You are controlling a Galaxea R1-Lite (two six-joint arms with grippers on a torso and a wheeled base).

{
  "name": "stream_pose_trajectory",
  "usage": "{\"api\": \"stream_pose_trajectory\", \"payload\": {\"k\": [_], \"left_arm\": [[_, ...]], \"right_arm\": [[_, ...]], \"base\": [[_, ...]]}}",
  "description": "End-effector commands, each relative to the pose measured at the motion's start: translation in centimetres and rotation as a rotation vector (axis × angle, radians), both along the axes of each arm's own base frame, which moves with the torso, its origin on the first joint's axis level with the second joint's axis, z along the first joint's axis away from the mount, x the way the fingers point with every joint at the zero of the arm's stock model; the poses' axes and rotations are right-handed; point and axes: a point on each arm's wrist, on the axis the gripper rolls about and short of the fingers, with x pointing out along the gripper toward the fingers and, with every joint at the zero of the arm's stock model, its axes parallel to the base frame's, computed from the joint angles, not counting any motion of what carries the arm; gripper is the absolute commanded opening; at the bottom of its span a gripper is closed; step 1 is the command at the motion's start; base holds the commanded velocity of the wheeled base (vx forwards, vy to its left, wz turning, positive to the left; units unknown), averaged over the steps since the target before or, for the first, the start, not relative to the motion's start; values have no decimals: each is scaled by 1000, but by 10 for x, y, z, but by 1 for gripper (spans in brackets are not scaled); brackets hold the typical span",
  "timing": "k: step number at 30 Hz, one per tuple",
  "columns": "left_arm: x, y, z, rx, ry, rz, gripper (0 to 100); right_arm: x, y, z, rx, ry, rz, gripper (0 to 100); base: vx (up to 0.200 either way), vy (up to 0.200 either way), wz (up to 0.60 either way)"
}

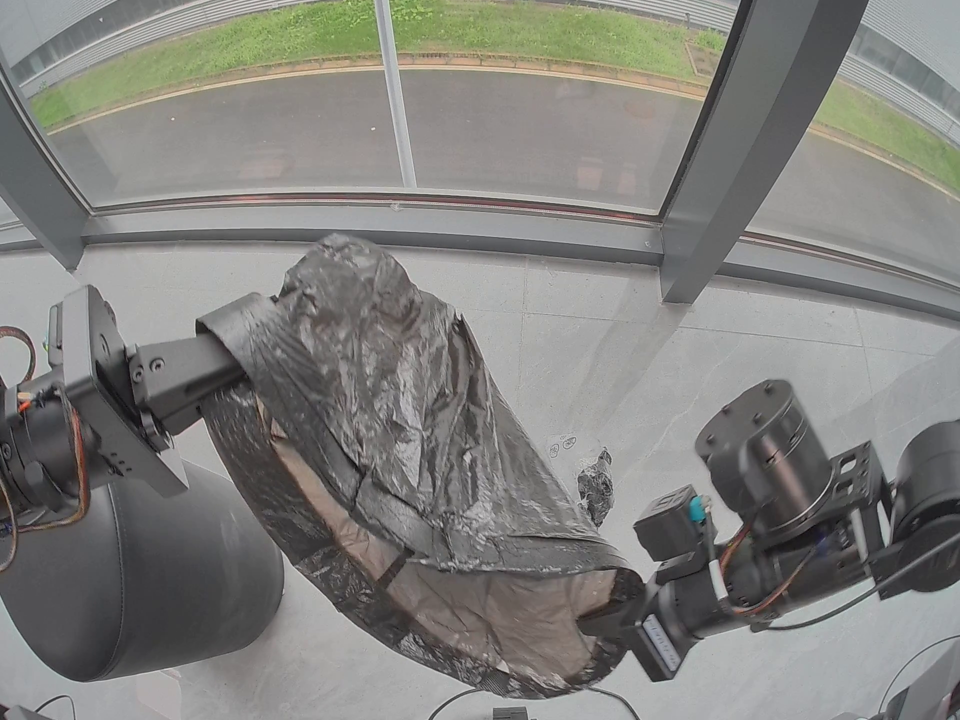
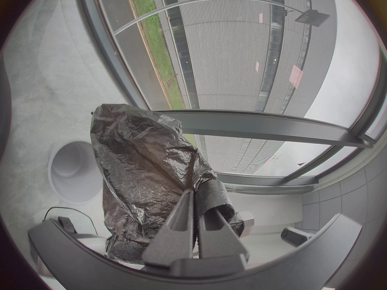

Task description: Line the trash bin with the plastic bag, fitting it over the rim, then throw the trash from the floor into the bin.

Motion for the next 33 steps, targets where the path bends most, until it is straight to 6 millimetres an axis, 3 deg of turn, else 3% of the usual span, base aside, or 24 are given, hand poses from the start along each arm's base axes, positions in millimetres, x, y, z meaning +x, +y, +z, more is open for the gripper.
{"api": "stream_pose_trajectory", "payload": {"k": [1,5,17,27,33], "left_arm": [[6,6,-58,71,174,-96,0],[9,3,-78,96,259,-164,0],[13,2,-94,119,331,-164,0],[25,-1,-112,145,415,-145,0],[48,-3,-125,153,449,-117,0]], "right_arm": [[1,-62,88,215,200,-6,0],[1,-68,82,217,287,3,0],[-2,-66,54,139,402,69,0],[28,-47,24,129,457,62,0],[54,-37,1,153,427,42,0]], "base": [[0,0,0],[0,0,0],[0,0,0],[0,0,0],[0,0,0]]}}
